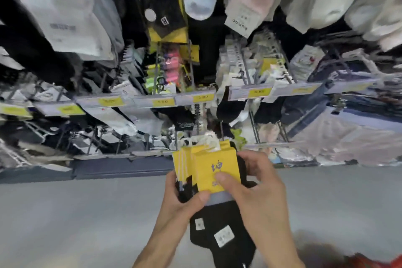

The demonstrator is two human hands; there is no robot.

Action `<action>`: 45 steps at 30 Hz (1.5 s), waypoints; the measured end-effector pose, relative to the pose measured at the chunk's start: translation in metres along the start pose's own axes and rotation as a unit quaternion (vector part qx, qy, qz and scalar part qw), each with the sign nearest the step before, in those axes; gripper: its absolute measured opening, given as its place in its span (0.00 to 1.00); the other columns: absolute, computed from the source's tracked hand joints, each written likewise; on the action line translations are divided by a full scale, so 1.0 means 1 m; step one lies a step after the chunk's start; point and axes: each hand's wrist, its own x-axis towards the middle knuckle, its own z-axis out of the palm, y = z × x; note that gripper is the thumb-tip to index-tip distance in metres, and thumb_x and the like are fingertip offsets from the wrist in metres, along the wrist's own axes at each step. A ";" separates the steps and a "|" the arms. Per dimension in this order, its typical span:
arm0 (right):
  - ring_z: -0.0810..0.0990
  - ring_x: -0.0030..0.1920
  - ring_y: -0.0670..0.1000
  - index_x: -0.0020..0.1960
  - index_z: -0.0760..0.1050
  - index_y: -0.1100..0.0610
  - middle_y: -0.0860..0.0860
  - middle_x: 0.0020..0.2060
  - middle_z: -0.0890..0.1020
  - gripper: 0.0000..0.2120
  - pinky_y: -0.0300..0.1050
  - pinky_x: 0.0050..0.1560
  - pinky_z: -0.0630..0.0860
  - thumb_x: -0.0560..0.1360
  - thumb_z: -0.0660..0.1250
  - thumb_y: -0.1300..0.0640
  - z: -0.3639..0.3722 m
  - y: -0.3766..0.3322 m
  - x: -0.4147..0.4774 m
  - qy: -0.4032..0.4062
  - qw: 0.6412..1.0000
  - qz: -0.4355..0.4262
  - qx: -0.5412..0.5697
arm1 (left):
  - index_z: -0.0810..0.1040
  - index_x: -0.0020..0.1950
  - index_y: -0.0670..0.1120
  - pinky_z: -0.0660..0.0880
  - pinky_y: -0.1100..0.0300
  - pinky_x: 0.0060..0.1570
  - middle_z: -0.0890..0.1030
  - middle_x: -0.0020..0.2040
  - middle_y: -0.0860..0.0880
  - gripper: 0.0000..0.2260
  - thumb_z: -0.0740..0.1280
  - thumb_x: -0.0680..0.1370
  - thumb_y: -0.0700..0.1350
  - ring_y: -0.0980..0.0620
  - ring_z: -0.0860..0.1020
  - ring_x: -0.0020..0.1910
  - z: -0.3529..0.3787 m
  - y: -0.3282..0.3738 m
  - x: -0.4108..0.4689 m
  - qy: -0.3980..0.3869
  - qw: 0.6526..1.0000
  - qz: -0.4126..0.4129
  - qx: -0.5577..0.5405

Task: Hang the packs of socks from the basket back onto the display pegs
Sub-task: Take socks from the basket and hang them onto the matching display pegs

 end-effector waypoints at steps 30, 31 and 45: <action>0.86 0.43 0.49 0.50 0.83 0.47 0.50 0.44 0.87 0.22 0.37 0.40 0.80 0.56 0.80 0.52 0.057 0.168 0.197 -0.150 0.974 -0.133 0.103 | 0.81 0.49 0.53 0.76 0.58 0.44 0.87 0.43 0.48 0.30 0.75 0.49 0.62 0.51 0.85 0.43 -0.045 -0.082 0.251 0.048 0.983 0.168 0.062; 0.86 0.44 0.51 0.48 0.82 0.46 0.51 0.45 0.87 0.19 0.41 0.43 0.82 0.60 0.83 0.52 0.057 0.163 0.198 -0.170 0.973 -0.127 0.095 | 0.80 0.50 0.52 0.75 0.61 0.41 0.87 0.42 0.49 0.32 0.75 0.49 0.62 0.53 0.84 0.41 -0.047 -0.081 0.251 0.055 0.981 0.172 0.067; 0.81 0.45 0.55 0.52 0.75 0.45 0.64 0.50 0.77 0.06 0.62 0.57 0.75 0.76 0.68 0.48 0.084 0.104 0.277 0.055 0.972 -0.222 -0.050 | 0.81 0.51 0.49 0.73 0.66 0.37 0.87 0.41 0.50 0.20 0.73 0.60 0.50 0.58 0.84 0.37 -0.082 -0.057 0.244 0.060 0.974 0.208 0.060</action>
